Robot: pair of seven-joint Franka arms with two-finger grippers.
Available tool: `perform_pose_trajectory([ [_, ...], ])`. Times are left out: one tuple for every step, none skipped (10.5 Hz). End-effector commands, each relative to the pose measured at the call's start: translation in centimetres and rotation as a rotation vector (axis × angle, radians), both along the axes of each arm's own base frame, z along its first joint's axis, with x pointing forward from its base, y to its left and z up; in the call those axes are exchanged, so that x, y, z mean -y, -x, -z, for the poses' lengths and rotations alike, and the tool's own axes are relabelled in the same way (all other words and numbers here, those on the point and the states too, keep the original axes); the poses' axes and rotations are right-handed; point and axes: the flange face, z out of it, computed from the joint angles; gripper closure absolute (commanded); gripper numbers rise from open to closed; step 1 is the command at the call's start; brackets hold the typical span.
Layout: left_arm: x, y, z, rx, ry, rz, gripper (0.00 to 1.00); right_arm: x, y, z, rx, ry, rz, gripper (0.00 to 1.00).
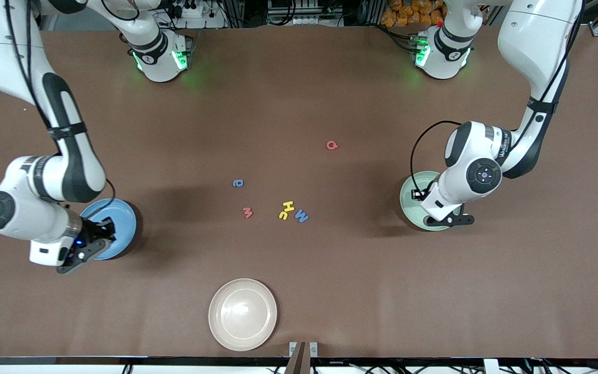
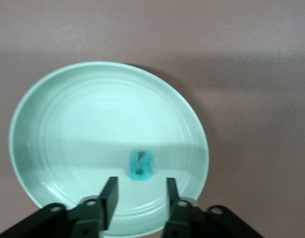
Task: Sort upper and lower case letters into plates
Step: 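Drop b on the green plate while the right gripper drops e on blue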
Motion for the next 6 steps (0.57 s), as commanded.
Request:
perform_pose_trajectory([
  [5.2, 1.7, -0.4, -0.011, 0.007, -0.065, 0.0, 2.2, 2.6, 0.3, -0.024, -0.002, -0.018, 1.0],
  [7.8, 2.4, -0.7, -0.002, -0.001, -0.115, 0.0, 3.0, 2.7, 0.6, -0.021, -0.003, -0.006, 0.99],
  [11.2, 3.5, -0.6, -0.006, 0.001, -0.178, 0.0, 3.8, 2.5, 1.1, 0.001, -0.002, 0.0, 0.19],
  [15.0, 5.0, -0.4, 0.004, 0.046, -0.231, 0.0, 4.0, 2.5, 1.2, 0.007, -0.002, 0.003, 0.0],
  [17.8, 6.6, 0.3, 0.009, 0.066, -0.275, 0.0, 3.9, 2.6, 1.1, 0.003, -0.003, 0.001, 0.0],
  [20.1, 8.4, 1.3, 0.019, 0.069, -0.313, 0.0, 3.7, 2.6, 0.9, 0.0, -0.004, -0.002, 0.0],
])
